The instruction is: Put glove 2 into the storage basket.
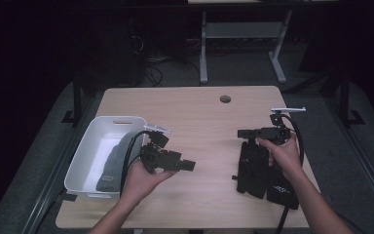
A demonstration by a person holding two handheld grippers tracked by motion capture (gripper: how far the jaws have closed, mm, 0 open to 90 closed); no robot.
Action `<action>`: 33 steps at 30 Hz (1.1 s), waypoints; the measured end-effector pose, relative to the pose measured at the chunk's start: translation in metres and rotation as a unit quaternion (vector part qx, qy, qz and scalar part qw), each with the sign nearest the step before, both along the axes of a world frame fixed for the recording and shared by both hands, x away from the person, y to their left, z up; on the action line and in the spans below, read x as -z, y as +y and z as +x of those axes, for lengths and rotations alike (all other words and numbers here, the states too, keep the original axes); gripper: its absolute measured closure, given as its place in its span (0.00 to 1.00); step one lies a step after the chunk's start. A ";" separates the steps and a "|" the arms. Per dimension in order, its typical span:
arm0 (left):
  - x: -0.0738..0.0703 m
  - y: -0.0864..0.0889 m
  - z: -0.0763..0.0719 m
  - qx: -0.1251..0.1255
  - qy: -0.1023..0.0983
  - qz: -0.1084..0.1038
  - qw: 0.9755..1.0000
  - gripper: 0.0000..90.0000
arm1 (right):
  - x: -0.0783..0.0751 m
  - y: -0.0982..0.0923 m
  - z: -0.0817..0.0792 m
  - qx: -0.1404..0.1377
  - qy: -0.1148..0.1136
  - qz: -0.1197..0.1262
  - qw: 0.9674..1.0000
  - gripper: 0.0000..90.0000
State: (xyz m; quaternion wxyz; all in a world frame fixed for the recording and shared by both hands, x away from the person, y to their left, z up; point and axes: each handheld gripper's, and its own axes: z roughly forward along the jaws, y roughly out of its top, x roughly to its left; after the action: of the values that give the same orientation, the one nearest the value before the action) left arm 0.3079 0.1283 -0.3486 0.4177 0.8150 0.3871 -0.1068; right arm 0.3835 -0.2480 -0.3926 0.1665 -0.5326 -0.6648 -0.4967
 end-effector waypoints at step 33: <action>0.036 -0.080 -0.007 0.052 -0.003 -0.005 0.999 0.23 | 0.037 -0.073 -0.047 0.032 0.026 -0.063 0.997 0.51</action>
State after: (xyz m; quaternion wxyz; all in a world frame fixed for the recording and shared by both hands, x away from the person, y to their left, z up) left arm 0.3004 0.0485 -0.3849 0.4168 0.8322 0.3425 -0.1278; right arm 0.3365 -0.3205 -0.4300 0.1342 -0.5758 -0.6725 -0.4451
